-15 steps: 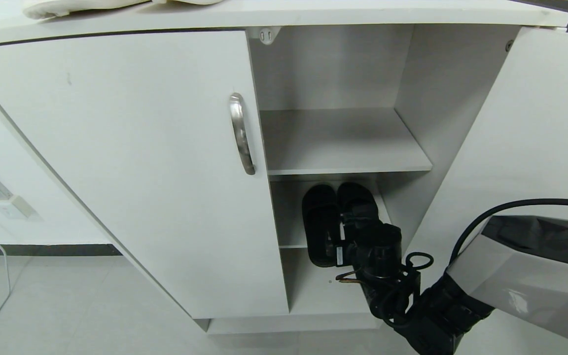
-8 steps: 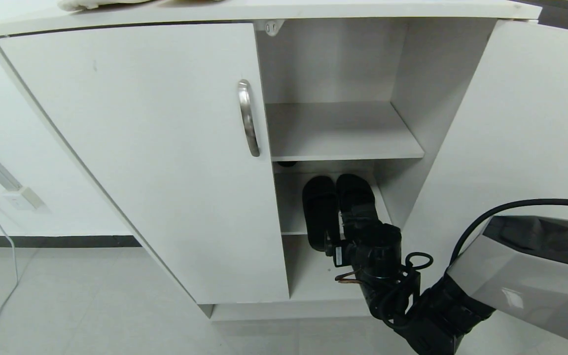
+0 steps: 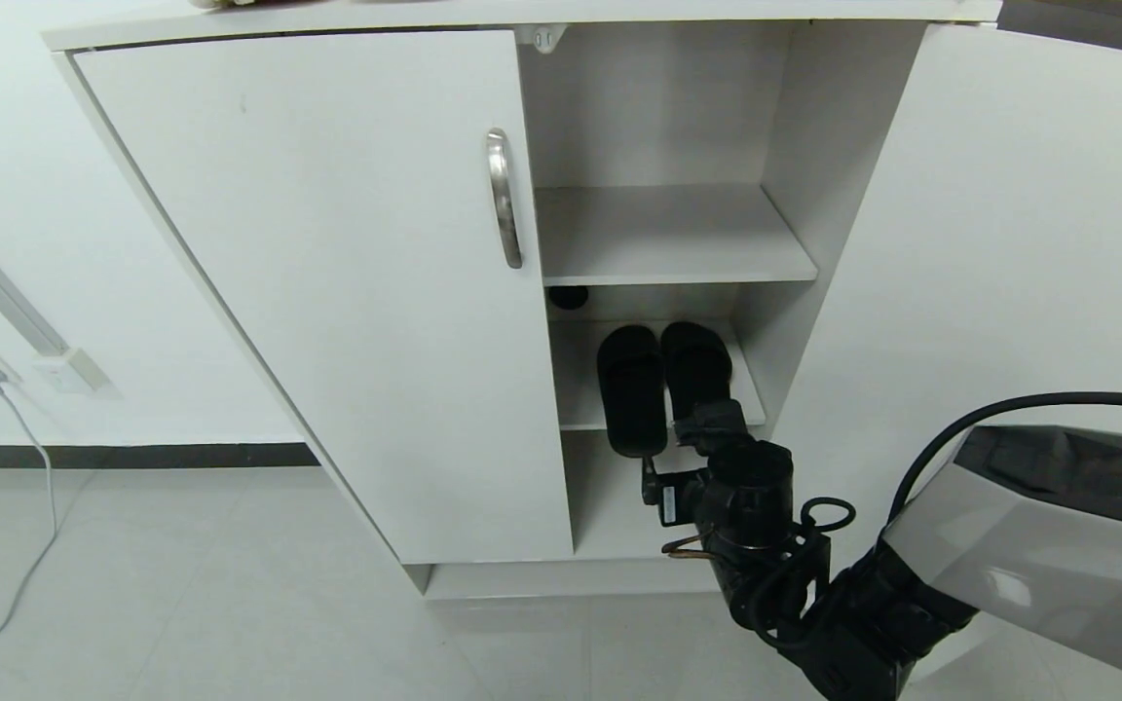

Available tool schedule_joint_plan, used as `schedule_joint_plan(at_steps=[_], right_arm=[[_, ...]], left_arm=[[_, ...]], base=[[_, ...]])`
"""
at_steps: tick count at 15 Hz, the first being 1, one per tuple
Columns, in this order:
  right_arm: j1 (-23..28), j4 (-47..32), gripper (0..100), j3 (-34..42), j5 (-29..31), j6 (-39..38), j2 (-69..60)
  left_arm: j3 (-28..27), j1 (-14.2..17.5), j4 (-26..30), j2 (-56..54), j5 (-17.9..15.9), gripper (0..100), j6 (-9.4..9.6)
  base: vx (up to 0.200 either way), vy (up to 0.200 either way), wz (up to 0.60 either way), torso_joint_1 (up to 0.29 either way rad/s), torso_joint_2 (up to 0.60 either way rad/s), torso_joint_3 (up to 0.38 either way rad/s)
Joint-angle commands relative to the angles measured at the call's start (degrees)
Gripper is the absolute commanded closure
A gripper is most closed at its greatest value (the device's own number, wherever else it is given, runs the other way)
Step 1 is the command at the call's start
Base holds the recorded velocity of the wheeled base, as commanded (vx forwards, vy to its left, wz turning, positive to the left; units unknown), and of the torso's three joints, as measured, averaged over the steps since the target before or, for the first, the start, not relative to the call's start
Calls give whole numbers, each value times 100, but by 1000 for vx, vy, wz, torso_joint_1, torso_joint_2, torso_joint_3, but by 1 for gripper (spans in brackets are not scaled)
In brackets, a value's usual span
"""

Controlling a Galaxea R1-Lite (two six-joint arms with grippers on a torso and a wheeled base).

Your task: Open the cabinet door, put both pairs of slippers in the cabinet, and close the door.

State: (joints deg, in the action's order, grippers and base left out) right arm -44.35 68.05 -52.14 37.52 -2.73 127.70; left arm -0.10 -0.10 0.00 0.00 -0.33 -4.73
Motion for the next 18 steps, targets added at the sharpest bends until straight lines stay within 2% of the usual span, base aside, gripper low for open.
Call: schedule_joint_plan(at_steps=[1,7,14,18], right_arm=[[-4,-2,0,2,1,1,18],[-21,-2,0,11,1,1,18],[-30,-2,0,11,9,1,1],[-91,-11,0,195,-17,36,-298]], left_arm=[[1,1,0,9,-2,100,-2],[1,1,0,9,-2,100,-10],[1,1,0,9,-2,100,-10],[1,1,0,9,-2,100,-2]], base=[[0,0,0,0,0,0],[0,0,0,0,0,0],[0,0,0,4,2,175],[0,0,0,-1,1,27]])
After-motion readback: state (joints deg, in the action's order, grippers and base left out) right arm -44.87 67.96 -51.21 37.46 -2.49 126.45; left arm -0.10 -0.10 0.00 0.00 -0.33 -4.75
